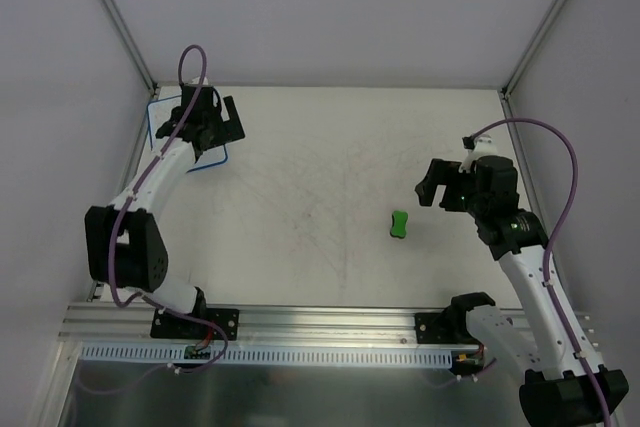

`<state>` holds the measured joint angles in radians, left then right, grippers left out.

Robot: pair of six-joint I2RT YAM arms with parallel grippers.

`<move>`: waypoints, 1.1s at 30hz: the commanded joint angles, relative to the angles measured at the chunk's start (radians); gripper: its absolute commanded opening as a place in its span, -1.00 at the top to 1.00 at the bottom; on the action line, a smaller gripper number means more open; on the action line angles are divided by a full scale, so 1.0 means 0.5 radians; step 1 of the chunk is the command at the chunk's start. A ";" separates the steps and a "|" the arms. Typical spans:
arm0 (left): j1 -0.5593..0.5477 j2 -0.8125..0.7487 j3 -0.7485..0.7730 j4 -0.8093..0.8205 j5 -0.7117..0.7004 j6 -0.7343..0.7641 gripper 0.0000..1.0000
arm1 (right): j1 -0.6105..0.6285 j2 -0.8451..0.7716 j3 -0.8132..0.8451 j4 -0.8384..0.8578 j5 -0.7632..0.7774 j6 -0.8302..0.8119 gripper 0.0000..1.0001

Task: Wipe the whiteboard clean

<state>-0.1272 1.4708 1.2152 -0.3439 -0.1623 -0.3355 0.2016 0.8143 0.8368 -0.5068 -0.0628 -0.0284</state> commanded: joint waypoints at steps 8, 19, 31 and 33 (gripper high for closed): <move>0.070 0.733 0.453 0.016 0.052 -0.111 -0.77 | 0.011 -0.021 0.005 0.197 -0.108 -0.072 -0.98; 0.077 1.062 0.539 0.019 0.079 -0.081 -0.49 | 0.011 -0.110 -0.115 0.305 -0.230 -0.093 -0.98; 0.119 1.212 0.644 -0.030 0.251 -0.139 -0.33 | 0.008 -0.156 -0.143 0.305 -0.255 -0.069 -0.98; 0.119 1.222 0.647 -0.045 0.254 -0.148 -0.27 | 0.011 -0.174 -0.146 0.302 -0.249 -0.075 -0.98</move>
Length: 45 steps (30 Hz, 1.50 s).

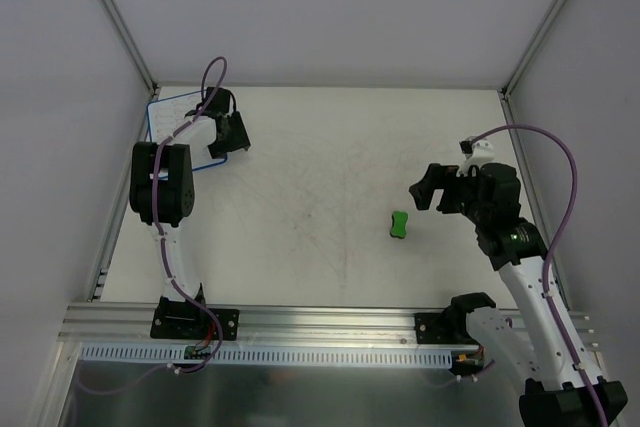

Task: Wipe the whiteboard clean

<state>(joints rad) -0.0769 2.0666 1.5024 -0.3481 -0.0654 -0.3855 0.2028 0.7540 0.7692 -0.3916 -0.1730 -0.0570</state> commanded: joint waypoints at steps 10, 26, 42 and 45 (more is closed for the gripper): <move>0.028 -0.041 0.121 -0.052 -0.093 0.038 -0.27 | 0.009 -0.066 -0.032 0.074 -0.037 -0.024 -0.98; 0.049 0.033 0.131 -0.175 -0.081 -0.116 -0.28 | 0.009 -0.146 -0.066 0.071 -0.038 -0.018 -0.98; 0.056 0.131 0.118 -0.255 0.185 -0.180 -0.18 | 0.006 -0.293 -0.103 0.065 -0.022 -0.009 -0.98; 0.040 0.101 0.051 -0.258 0.378 -0.235 0.00 | 0.009 -0.314 -0.109 0.068 -0.013 -0.009 -0.98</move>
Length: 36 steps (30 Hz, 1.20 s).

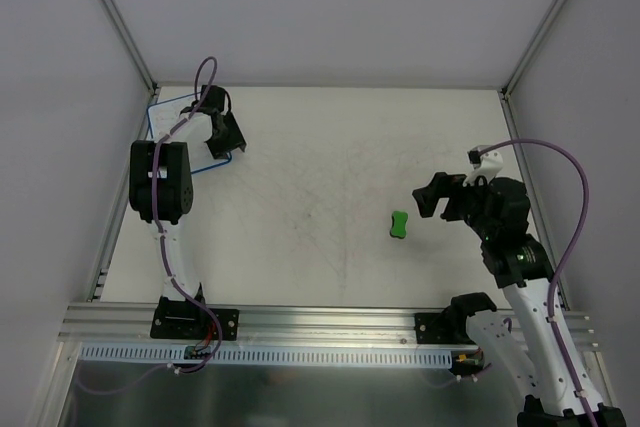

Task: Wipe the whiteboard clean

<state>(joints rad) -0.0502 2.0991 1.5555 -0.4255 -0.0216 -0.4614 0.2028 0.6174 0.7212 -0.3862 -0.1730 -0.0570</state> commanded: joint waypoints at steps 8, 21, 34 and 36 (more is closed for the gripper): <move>-0.380 -0.151 -0.343 -0.103 0.396 -0.175 0.07 | 0.009 -0.081 -0.010 0.055 -0.028 0.007 -0.98; -1.463 -0.470 -0.696 -0.103 0.420 -0.427 0.01 | 0.006 -0.305 -0.092 0.021 -0.120 0.071 -0.98; -1.747 -0.964 -0.623 -0.131 0.139 -0.467 -0.70 | 0.006 -0.305 -0.016 -0.200 -0.013 0.111 -0.98; -1.649 -1.068 -0.647 -0.158 0.108 -0.440 -0.74 | 0.009 -0.256 0.006 -0.261 0.109 0.169 -0.98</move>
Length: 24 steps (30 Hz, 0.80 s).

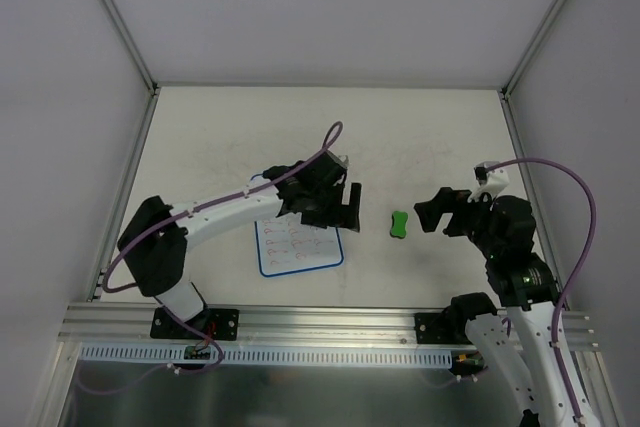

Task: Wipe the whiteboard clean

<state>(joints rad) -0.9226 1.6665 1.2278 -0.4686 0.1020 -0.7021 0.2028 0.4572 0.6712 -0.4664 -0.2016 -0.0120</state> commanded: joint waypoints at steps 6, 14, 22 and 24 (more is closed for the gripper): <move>0.501 -0.519 -0.304 -0.090 -0.232 0.134 -0.79 | 0.009 0.162 0.087 -0.147 0.247 0.107 -0.98; 1.093 -0.857 -0.617 -0.115 -0.127 0.358 -0.80 | 0.012 0.511 0.035 -0.098 0.262 0.202 -0.98; 1.437 -0.882 -0.722 -0.143 0.007 0.594 -0.82 | 0.186 1.073 0.050 0.043 0.489 0.386 -0.91; 1.480 -0.857 -0.725 -0.140 0.032 0.634 -0.81 | 0.284 1.263 0.118 0.064 0.574 0.432 -0.85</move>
<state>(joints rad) -0.2062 1.2312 0.8764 -0.5232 0.0673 -0.4587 0.2996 1.0042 0.6807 -0.4835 -0.0010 0.1394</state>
